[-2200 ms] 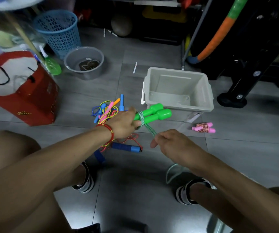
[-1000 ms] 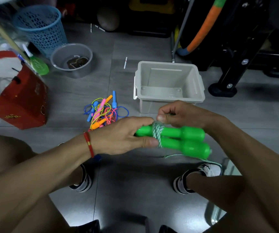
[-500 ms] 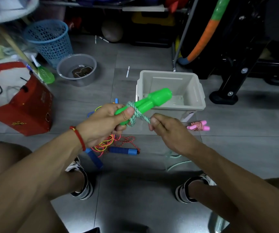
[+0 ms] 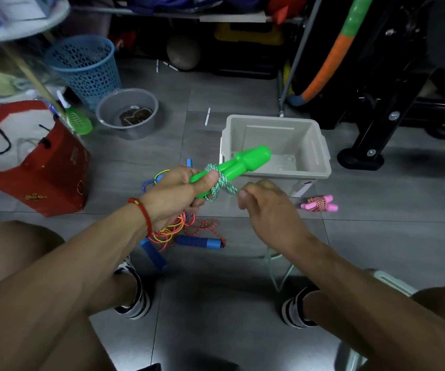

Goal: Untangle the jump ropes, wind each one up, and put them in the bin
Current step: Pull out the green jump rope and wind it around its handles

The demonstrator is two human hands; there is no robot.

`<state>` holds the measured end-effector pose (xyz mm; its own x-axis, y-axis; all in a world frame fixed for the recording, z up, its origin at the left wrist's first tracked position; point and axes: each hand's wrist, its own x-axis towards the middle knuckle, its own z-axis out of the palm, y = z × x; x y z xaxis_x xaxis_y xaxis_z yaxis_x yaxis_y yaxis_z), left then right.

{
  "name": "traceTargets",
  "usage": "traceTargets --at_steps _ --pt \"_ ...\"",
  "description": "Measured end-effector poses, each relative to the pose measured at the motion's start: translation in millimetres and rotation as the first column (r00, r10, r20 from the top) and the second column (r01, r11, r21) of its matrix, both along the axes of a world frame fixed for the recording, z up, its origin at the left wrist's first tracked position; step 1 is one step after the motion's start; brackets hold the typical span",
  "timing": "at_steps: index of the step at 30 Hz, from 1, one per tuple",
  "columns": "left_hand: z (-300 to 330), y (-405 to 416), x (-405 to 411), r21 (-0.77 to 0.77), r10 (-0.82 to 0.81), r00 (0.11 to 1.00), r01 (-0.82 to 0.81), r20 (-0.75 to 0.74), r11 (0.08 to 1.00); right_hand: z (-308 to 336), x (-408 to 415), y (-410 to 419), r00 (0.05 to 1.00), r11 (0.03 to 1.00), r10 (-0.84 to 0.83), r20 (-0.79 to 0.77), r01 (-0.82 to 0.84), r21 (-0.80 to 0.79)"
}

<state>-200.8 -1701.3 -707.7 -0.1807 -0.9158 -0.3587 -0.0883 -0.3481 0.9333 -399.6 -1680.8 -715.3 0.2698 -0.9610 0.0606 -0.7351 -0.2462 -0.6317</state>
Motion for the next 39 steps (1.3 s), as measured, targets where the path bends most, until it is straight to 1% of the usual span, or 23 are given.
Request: traceTargets --at_steps 2,4,6,7,9,11,13,17,18,20,22,23,27,29,30,32,33,34,35,36,37,38,39 --pt "-3.8 -0.1 -2.1 -0.046 0.005 0.995 -0.001 0.098 0.999 1.0 1.4 -1.8 0.983 0.97 -0.104 0.154 0.066 0.234" --pt "-7.3 -0.1 -5.0 -0.124 0.004 0.976 0.024 0.217 0.992 2.8 5.2 0.1 0.907 0.881 -0.286 0.309 0.121 0.458" --pt "-11.0 -0.5 -7.8 -0.205 0.013 0.938 0.062 0.346 0.977 6.2 10.7 2.9 0.813 0.781 -0.439 0.383 0.135 0.61" --pt "-11.4 -1.2 -9.2 -0.24 0.018 0.913 0.088 0.407 0.967 10.4 12.7 4.3 0.783 0.751 -0.483 0.391 0.141 0.645" --pt "-9.3 -1.3 -12.5 -0.318 0.043 0.843 0.155 0.537 0.936 18.9 15.4 4.7 0.763 0.74 -0.512 0.395 0.158 0.654" --pt "-6.5 -0.6 -16.2 -0.429 0.121 0.748 0.233 0.653 0.873 27.3 17.0 1.7 0.753 0.752 -0.53 0.39 0.205 0.626" --pt "-5.8 0.2 -21.9 -0.521 0.208 0.707 0.26 0.676 0.813 33.3 17.0 -1.8 0.742 0.761 -0.548 0.386 0.25 0.599" --pt "-8.5 0.2 -37.3 -0.657 0.298 0.709 0.301 0.638 0.691 39.0 15.3 -6.6 0.717 0.767 -0.578 0.391 0.312 0.561" --pt "-9.9 0.6 -40.6 -0.684 0.333 0.673 0.354 0.66 0.638 38.4 14.7 -8.8 0.715 0.782 -0.573 0.401 0.331 0.528" --pt "-14.0 2.6 -46.5 -0.671 0.414 0.537 0.484 0.735 0.562 34.6 14.0 -14.0 0.693 0.795 -0.583 0.425 0.377 0.476" --pt "-17.3 6.8 -51.9 -0.653 0.478 0.446 0.521 0.757 0.55 30.4 14.2 -16.5 0.667 0.789 -0.6 0.442 0.399 0.468" --pt "-19.0 8.5 -54.0 -0.656 0.489 0.437 0.511 0.755 0.556 28.7 14.3 -17.2 0.662 0.79 -0.599 0.449 0.402 0.463" --pt "-19.7 16.4 -59.2 -0.657 0.445 0.489 0.468 0.75 0.591 29.2 11.3 -20.2 0.642 0.787 -0.605 0.471 0.394 0.474" --pt "-10.0 25.4 -61.8 -0.673 0.357 0.634 0.368 0.686 0.642 32.7 8.6 -20.5 0.658 0.786 -0.599 0.456 0.375 0.491" --pt "-1.8 28.7 -61.7 -0.665 0.311 0.721 0.27 0.619 0.697 34.6 7.4 -20.0 0.675 0.793 -0.586 0.448 0.363 0.489" --pt "7.9 24.3 -55.5 -0.585 0.256 0.85 0.075 0.461 0.808 34.5 4.4 -20.3 0.705 0.839 -0.523 0.48 0.327 0.434" --pt "10.8 18.5 -49.8 -0.501 0.242 0.899 -0.029 0.365 0.865 34.8 3.0 -19.4 0.723 0.872 -0.469 0.507 0.285 0.398" --pt "15.2 12.2 -42.5 -0.363 0.206 0.946 -0.106 0.249 0.926 35.8 1.9 -18.0 0.741 0.904 -0.4 0.538 0.222 0.366" --pt "20.8 6.9 -35.4 -0.176 0.126 0.99 -0.112 0.068 0.978 37.4 0.8 -16.6 0.752 0.935 -0.312 0.581 0.133 0.329" --pt "24.8 3.8 -29.6 0.016 0.037 0.986 -0.035 -0.163 0.999 39.0 -0.1 -15.4 0.751 0.953 -0.214 0.624 0.02 0.302" --pt "27.6 2.8 -25.2 0.146 -0.035 0.932 0.093 -0.36 0.985 40.4 -1.5 -15.3 0.744 0.952 -0.133 0.655 -0.088 0.294" --pt "31.7 4.6 -22.7 0.183 -0.085 0.884 0.188 -0.46 0.965 41.8 -3.8 -16.2 0.744 0.942 -0.067 0.665 -0.173 0.289" --pt "33.1 5.9 -21.6 0.166 -0.127 0.871 0.23 -0.474 0.959 42.2 -6.7 -17.7 0.754 0.934 -0.014 0.657 -0.224 0.278"
